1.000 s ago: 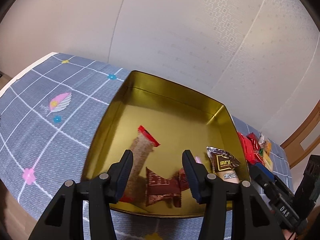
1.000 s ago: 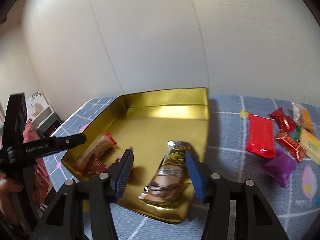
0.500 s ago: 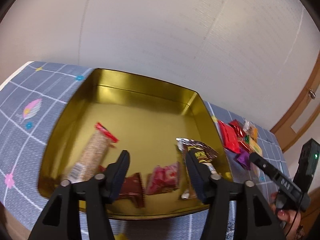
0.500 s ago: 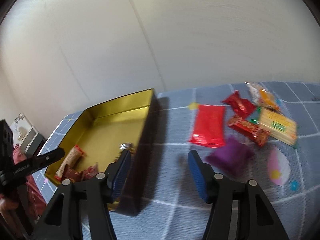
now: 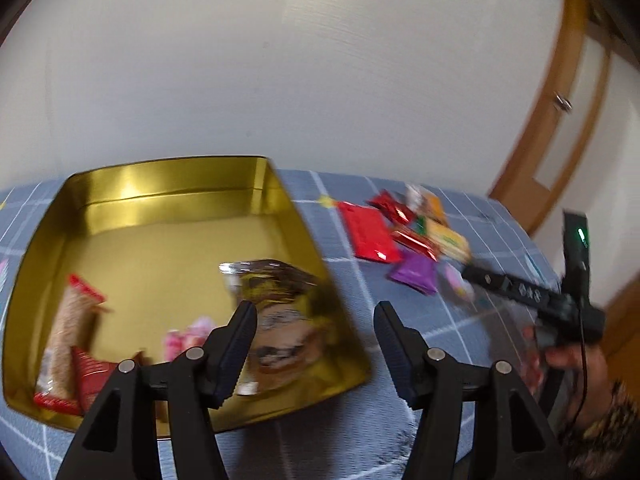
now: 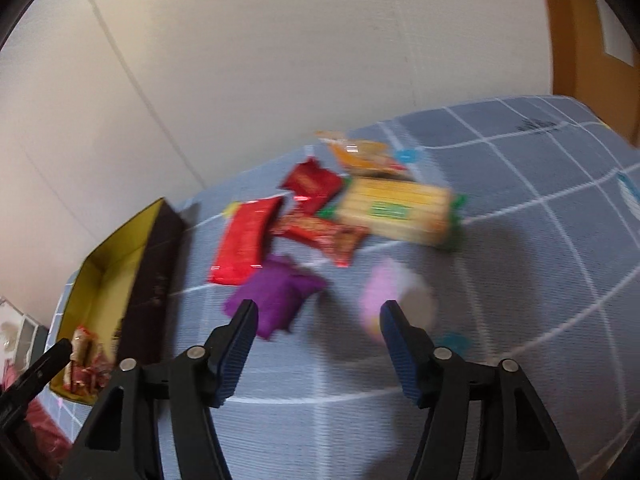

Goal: Organize snacks
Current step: 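Grasp the purple pouch with the left tool while the right tool grasps the WEIDAN cracker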

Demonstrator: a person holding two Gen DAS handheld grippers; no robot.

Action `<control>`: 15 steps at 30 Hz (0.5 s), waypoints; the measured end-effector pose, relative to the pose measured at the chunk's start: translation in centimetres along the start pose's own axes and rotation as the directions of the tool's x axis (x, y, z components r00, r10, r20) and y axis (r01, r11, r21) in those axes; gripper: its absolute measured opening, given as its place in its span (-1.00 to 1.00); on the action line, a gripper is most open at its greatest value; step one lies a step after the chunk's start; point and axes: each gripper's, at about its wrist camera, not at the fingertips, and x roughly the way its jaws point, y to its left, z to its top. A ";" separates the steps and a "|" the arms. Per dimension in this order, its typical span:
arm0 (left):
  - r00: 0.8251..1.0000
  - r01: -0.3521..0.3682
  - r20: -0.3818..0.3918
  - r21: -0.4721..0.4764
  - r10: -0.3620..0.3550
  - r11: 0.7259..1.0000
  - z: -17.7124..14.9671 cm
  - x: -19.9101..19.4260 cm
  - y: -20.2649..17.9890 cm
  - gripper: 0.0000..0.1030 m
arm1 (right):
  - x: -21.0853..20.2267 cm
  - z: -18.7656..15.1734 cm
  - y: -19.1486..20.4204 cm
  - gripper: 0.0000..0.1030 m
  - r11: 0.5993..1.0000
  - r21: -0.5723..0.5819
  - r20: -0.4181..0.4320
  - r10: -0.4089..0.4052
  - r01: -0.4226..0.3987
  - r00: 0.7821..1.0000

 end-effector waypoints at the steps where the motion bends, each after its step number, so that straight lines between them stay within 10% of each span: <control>1: 1.000 0.017 -0.004 0.019 -0.017 1.000 -0.1 0.2 -0.7 0.20 | -0.1 0.1 -0.6 0.34 1.000 0.003 -0.002 -0.009 0.009 1.000; 15: 0.996 0.091 -0.025 0.073 -0.089 0.993 -0.4 1.5 -3.4 0.20 | 2.9 7.2 -4.4 0.53 0.966 -0.236 0.067 -0.091 0.105 0.994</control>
